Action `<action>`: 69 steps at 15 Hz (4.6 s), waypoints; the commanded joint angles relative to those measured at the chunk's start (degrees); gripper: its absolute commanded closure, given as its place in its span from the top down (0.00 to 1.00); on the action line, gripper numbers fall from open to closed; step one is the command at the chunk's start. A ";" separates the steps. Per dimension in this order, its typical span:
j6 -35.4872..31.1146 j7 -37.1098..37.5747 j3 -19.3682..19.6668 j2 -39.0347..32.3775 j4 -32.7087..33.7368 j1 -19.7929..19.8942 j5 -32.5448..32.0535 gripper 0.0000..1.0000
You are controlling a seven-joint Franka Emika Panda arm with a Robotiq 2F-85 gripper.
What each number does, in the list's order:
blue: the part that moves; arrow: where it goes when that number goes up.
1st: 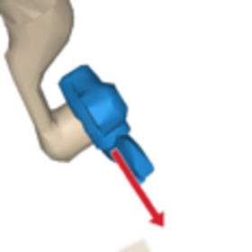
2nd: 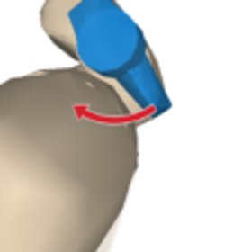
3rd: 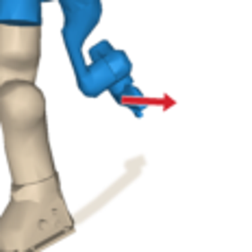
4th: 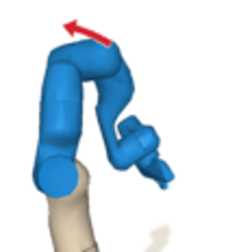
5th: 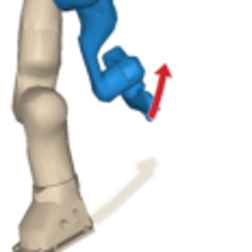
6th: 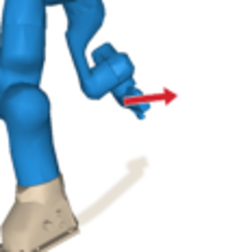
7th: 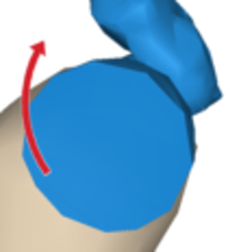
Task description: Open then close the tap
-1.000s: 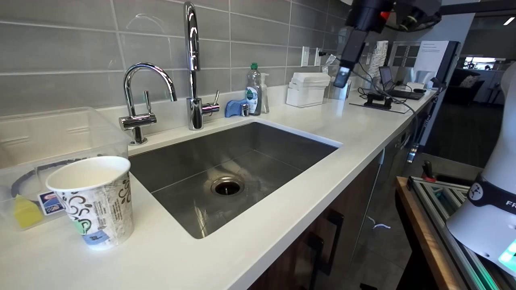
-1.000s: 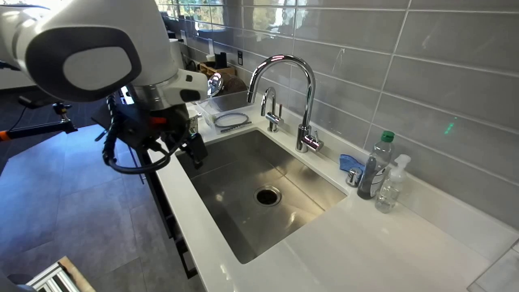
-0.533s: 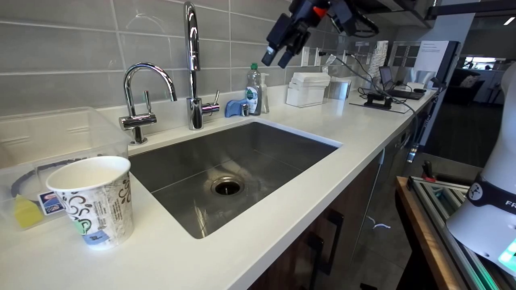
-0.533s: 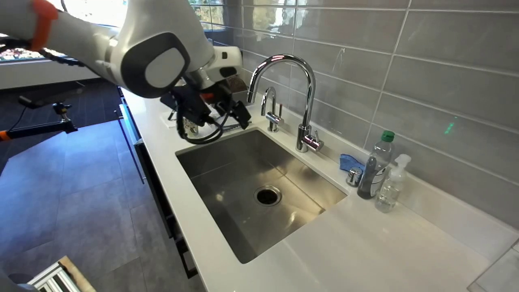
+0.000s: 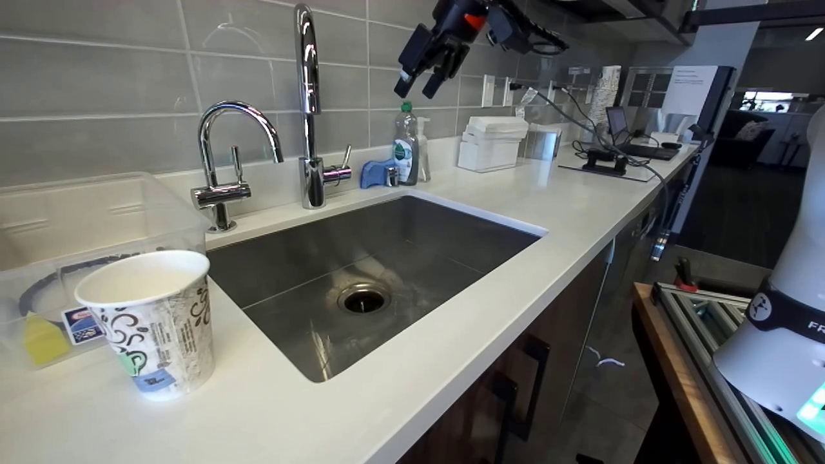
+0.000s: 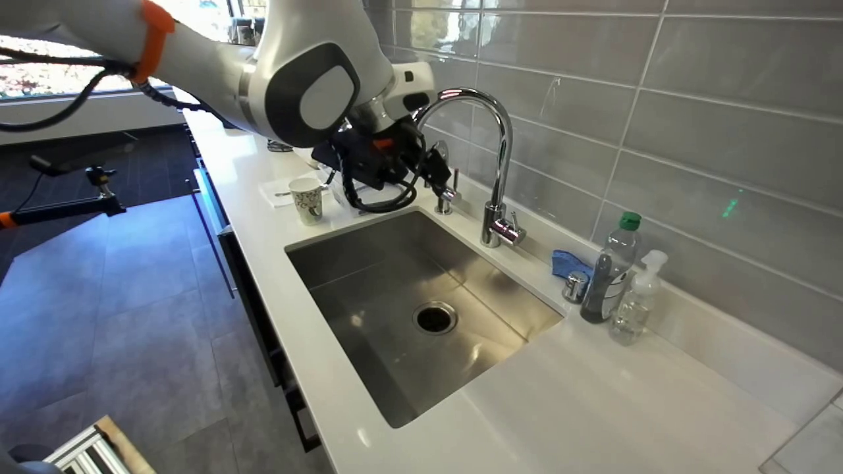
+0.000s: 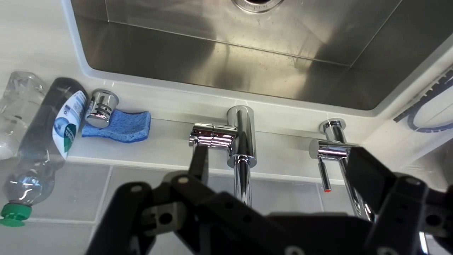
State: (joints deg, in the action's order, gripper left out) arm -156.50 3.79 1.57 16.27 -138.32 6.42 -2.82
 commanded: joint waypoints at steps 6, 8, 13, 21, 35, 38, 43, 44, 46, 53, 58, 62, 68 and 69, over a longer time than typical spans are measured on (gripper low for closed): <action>-10.44 6.91 -1.73 -10.18 6.22 3.74 -5.30 1.00; -13.29 11.78 -2.50 -14.76 9.66 5.96 -9.29 1.00; -14.13 23.49 0.18 -24.86 19.27 6.59 -20.13 1.00; -14.76 39.39 7.54 -35.70 29.05 -0.17 -30.52 1.00; -26.06 14.92 -3.03 -41.49 32.08 9.18 -30.91 1.00; -24.55 16.33 -1.76 -41.69 32.99 7.80 -30.13 1.00; -24.56 15.26 -2.33 -41.68 32.99 8.25 -30.13 1.00; -24.56 15.25 -2.34 -41.68 32.99 8.26 -30.13 1.00; -24.57 9.82 -7.04 -42.24 32.82 11.78 -27.33 1.00; -18.46 -4.45 -22.46 -43.95 34.61 23.74 -25.69 1.00; -14.92 -9.65 -25.55 -44.39 36.61 27.20 -26.11 1.00; -11.41 -11.24 -22.93 -44.75 39.00 25.86 -28.07 1.00; -12.56 -19.53 -4.28 -44.67 39.97 10.11 -17.91 1.00; -12.27 -19.73 -2.88 -44.75 39.95 8.88 -17.84 1.00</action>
State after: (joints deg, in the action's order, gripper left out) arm -169.79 -13.87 -6.23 -27.32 -99.56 19.76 -22.58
